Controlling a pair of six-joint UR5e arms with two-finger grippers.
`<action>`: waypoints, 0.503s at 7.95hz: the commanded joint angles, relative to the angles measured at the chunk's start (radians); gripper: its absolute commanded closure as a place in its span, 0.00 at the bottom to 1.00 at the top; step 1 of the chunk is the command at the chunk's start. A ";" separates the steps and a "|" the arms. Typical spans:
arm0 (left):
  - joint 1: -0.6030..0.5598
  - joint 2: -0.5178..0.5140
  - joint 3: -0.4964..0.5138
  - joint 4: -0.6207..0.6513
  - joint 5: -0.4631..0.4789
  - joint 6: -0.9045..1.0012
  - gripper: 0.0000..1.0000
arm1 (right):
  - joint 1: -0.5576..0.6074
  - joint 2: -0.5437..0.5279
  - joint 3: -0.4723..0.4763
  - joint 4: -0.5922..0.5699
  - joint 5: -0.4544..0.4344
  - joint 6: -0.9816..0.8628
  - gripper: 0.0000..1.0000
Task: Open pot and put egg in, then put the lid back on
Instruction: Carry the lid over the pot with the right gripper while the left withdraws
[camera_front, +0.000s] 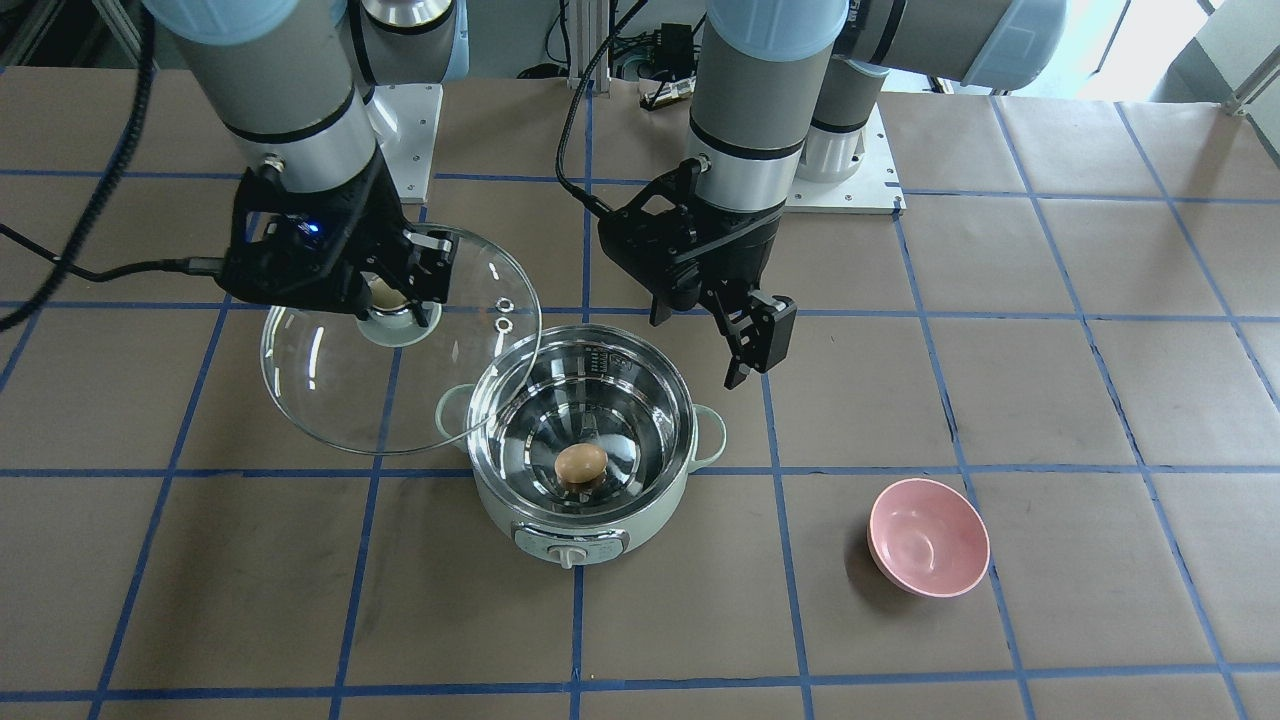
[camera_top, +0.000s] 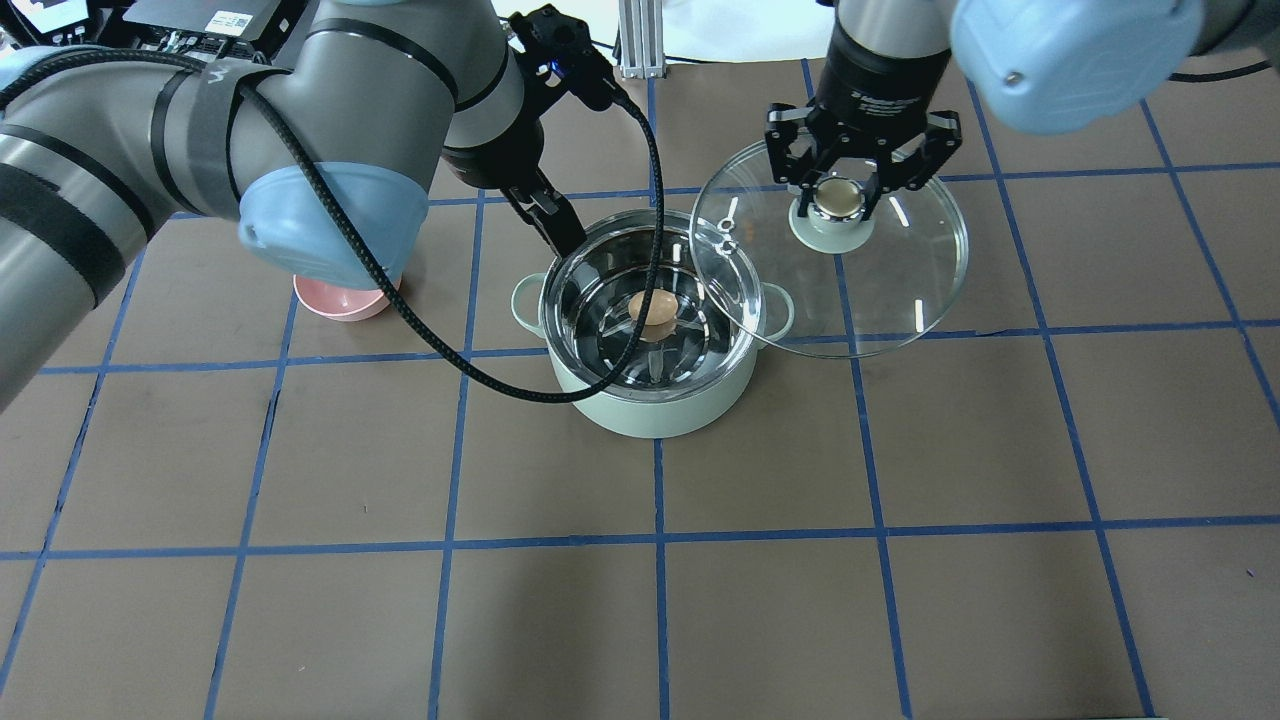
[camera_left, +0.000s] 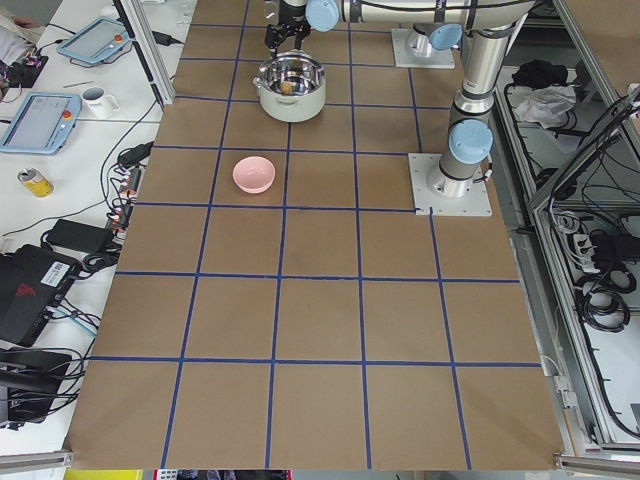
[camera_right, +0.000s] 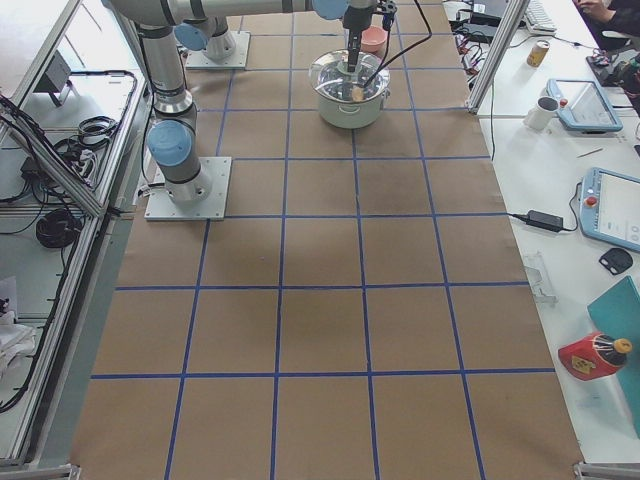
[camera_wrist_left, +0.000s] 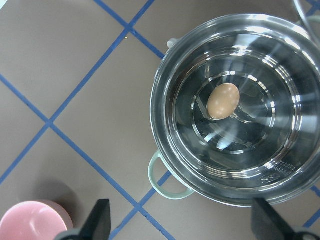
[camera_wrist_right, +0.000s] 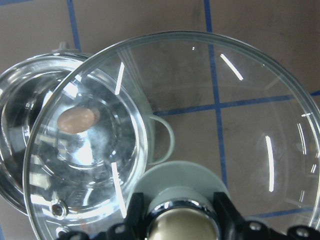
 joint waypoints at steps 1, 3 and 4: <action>0.077 0.030 0.001 -0.083 0.002 -0.214 0.00 | 0.141 0.117 -0.036 -0.103 -0.010 0.160 0.73; 0.126 0.107 0.005 -0.238 0.006 -0.288 0.00 | 0.186 0.169 -0.036 -0.183 -0.007 0.221 0.73; 0.161 0.107 0.007 -0.285 0.025 -0.329 0.00 | 0.196 0.185 -0.036 -0.195 -0.002 0.238 0.73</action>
